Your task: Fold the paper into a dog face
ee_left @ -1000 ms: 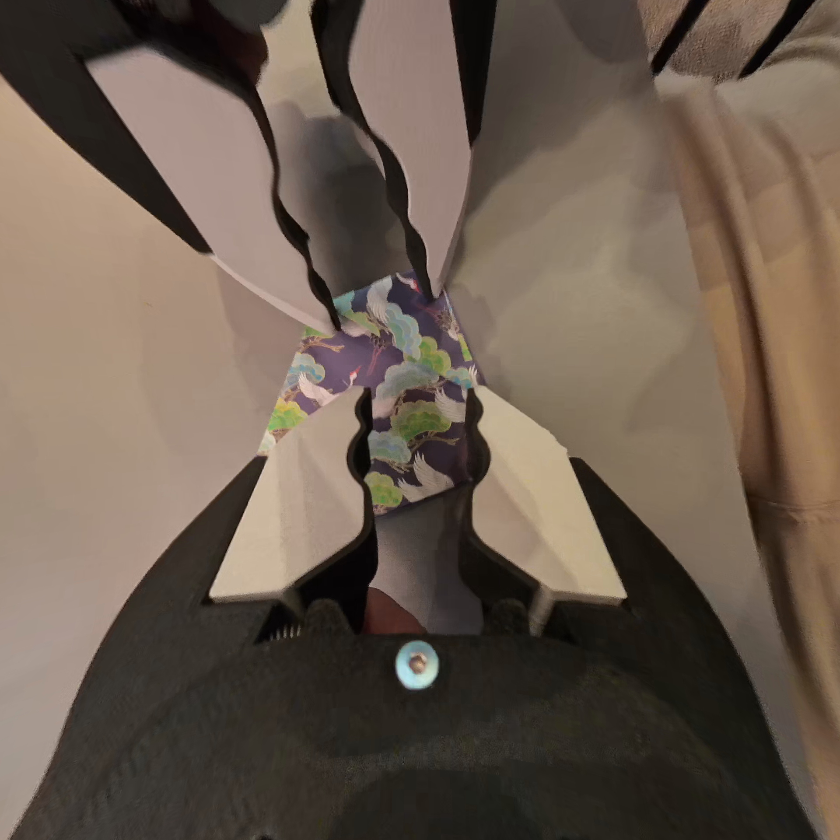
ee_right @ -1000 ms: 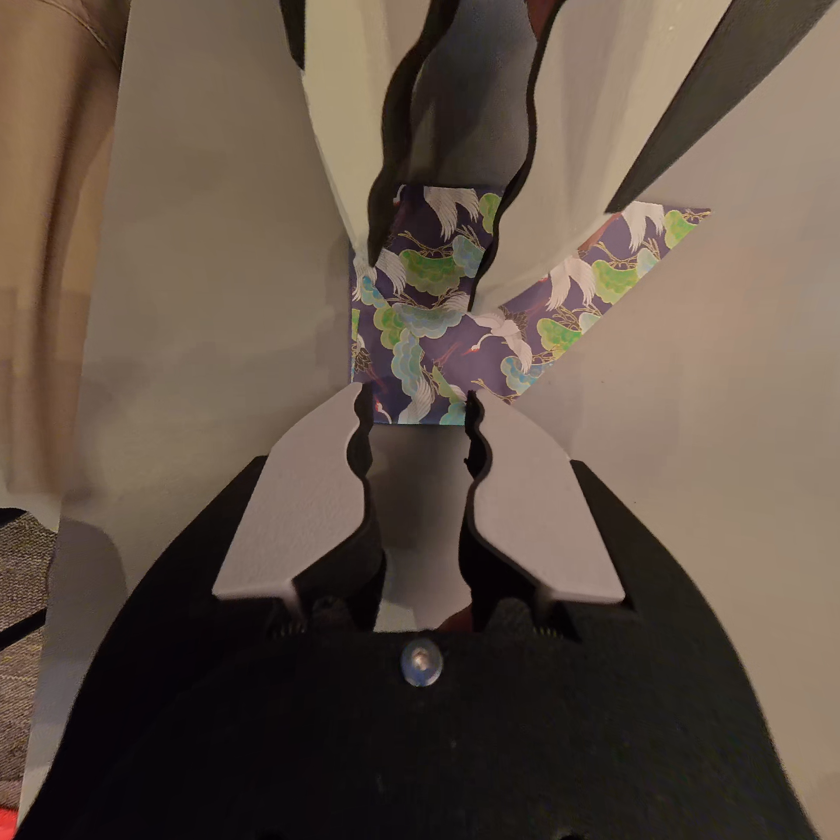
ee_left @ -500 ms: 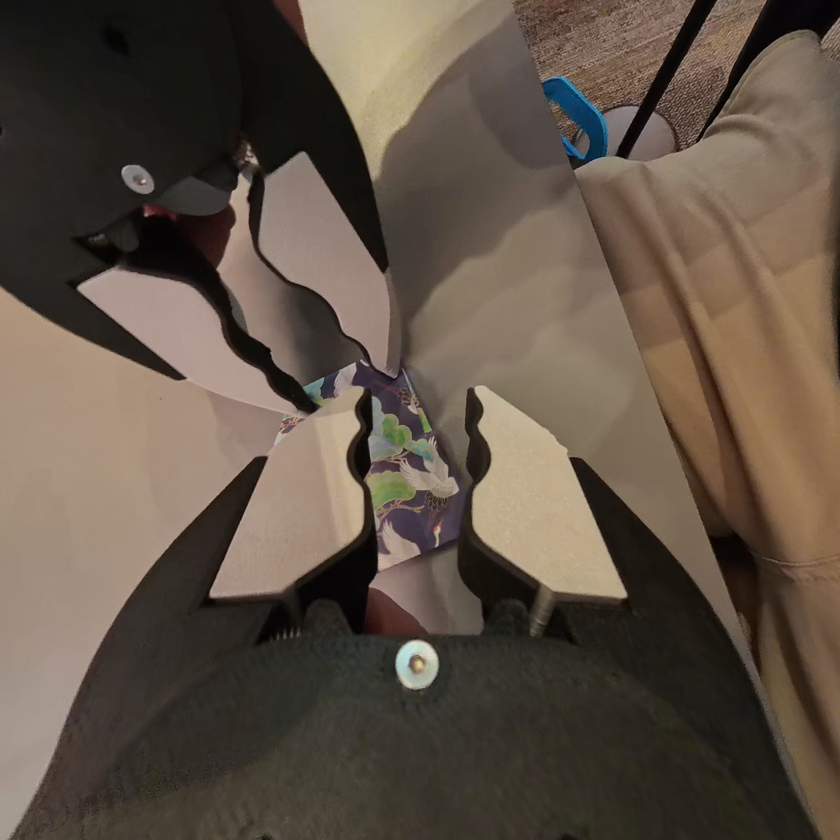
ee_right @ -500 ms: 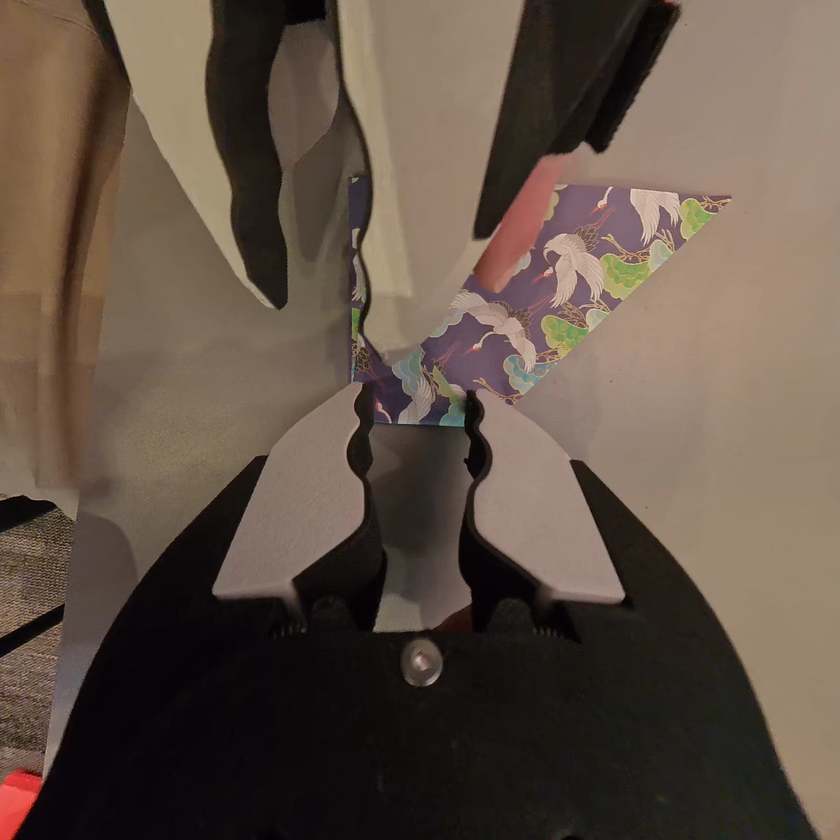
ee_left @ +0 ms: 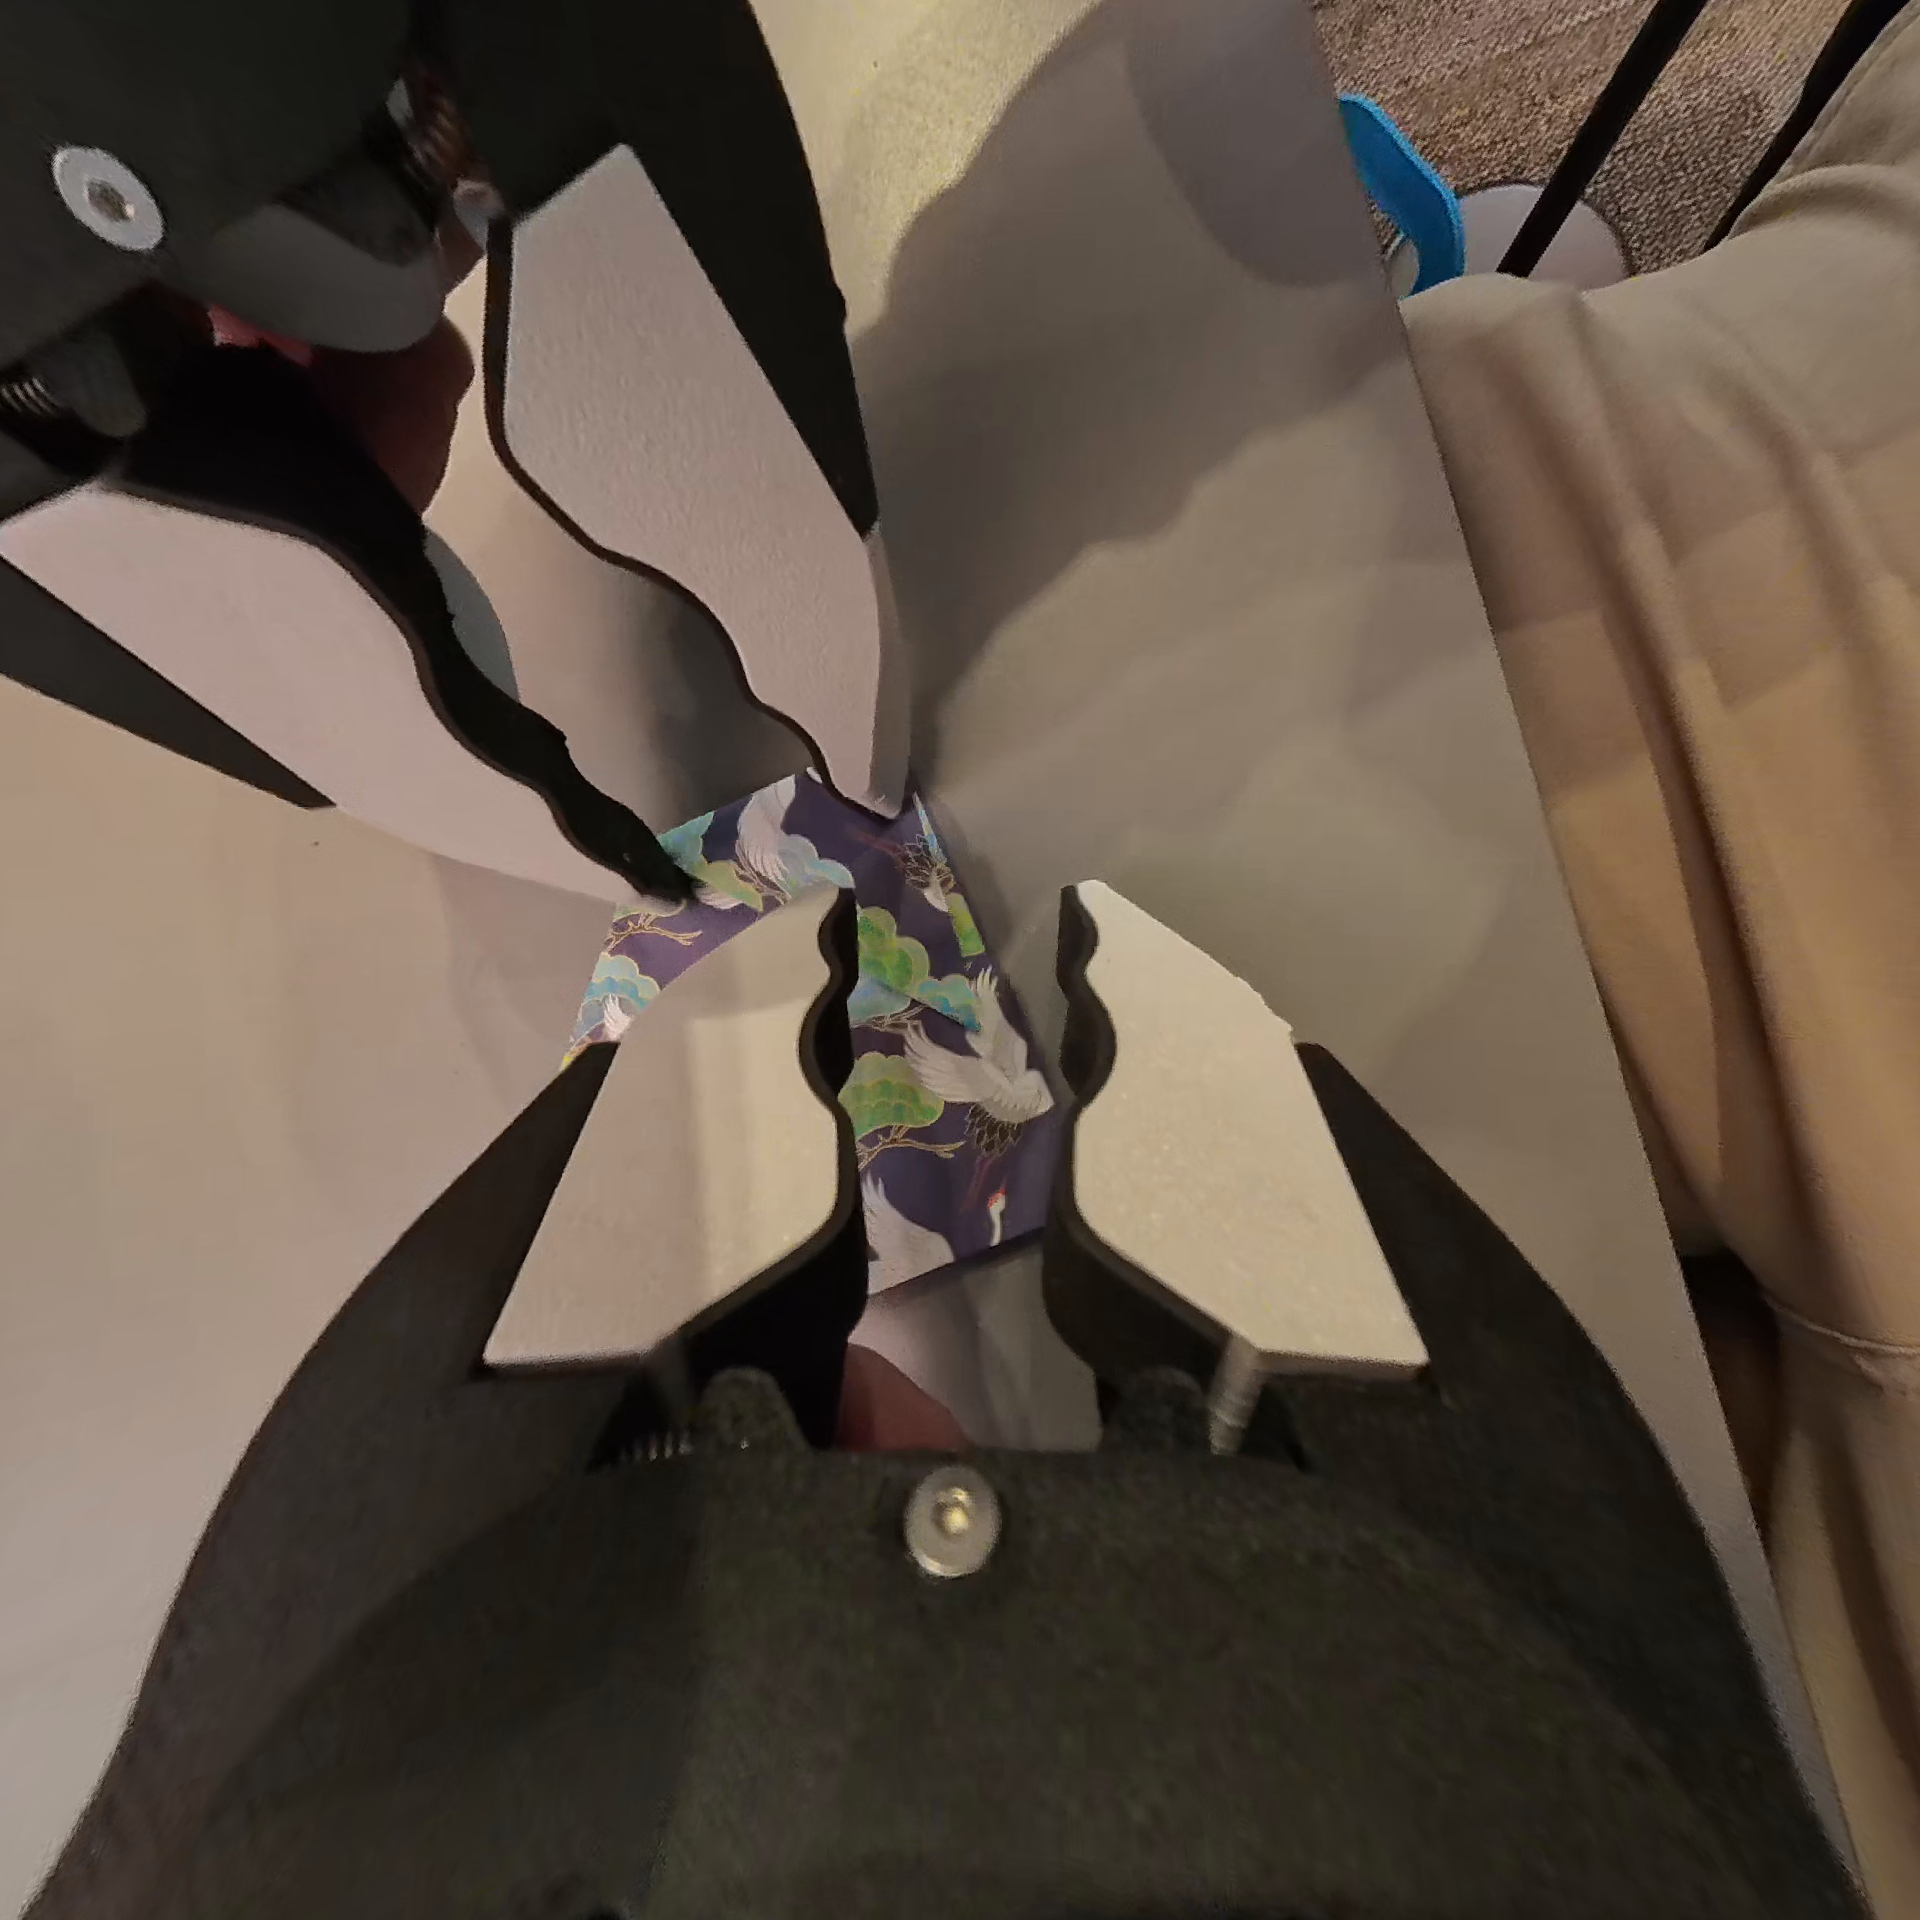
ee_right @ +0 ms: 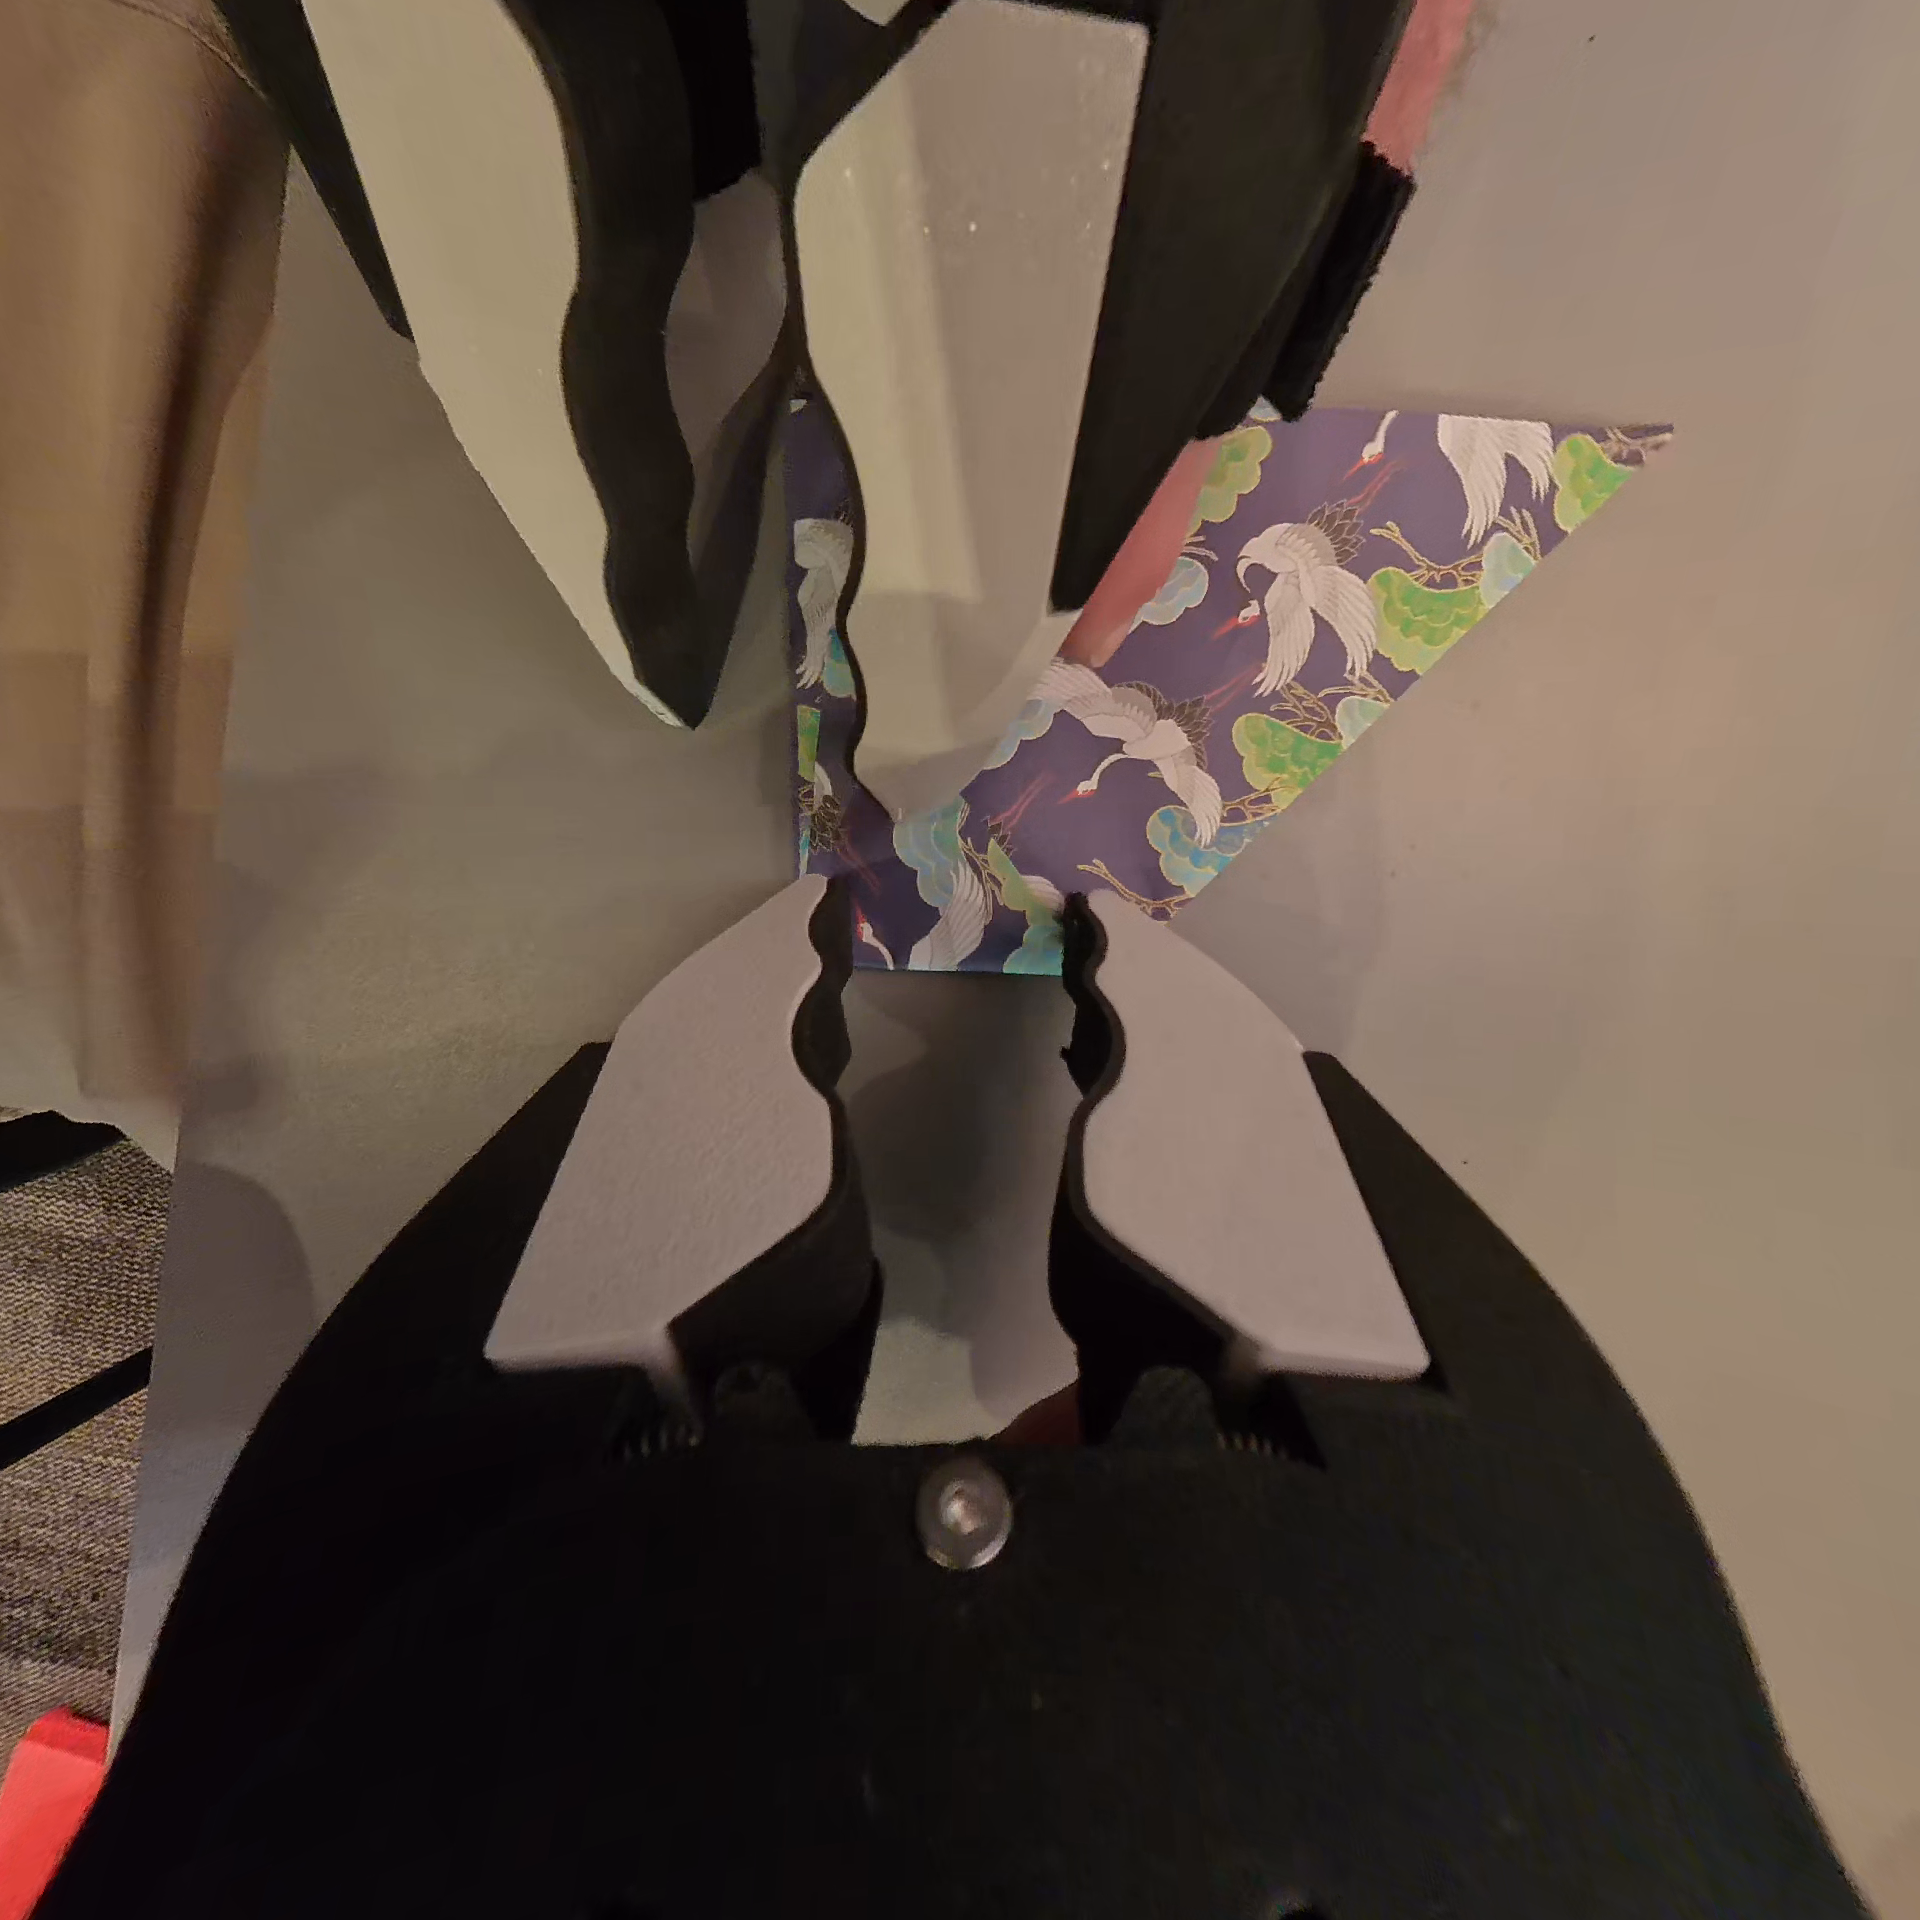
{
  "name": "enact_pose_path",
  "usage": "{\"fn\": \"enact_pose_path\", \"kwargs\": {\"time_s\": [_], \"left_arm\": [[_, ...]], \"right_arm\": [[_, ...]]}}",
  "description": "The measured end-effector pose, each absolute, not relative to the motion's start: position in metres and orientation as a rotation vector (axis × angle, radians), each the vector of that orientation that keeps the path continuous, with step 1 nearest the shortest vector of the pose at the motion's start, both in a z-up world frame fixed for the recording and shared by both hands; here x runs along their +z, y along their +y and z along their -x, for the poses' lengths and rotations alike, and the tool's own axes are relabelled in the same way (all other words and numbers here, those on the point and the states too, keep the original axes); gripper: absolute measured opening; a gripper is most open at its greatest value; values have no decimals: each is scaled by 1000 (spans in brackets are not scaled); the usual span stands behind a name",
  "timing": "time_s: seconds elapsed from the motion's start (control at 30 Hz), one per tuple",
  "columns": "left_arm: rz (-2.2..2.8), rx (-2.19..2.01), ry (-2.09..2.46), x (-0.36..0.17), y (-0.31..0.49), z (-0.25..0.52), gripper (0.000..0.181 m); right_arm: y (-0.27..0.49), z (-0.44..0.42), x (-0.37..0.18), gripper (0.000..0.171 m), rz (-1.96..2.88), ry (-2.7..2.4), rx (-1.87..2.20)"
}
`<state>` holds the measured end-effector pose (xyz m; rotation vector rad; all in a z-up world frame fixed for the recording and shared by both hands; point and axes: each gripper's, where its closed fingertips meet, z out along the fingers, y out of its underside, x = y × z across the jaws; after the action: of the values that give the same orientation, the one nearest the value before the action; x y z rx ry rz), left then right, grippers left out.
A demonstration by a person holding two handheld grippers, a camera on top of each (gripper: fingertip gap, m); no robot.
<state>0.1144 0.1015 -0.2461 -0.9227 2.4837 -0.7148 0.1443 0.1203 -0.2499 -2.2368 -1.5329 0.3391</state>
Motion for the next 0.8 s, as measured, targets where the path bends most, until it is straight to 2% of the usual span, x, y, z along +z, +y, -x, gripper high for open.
{"fn": "enact_pose_path", "kwargs": {"time_s": [0.5, 0.8], "left_arm": [[830, -722, 2482, -240, 96, -98, 46], [846, -654, 2446, -243, 103, -107, 46]], "right_arm": [[120, -145, -250, 39, 2249, -1529, 341], [120, -144, -250, 39, 2232, -1553, 349]]}}
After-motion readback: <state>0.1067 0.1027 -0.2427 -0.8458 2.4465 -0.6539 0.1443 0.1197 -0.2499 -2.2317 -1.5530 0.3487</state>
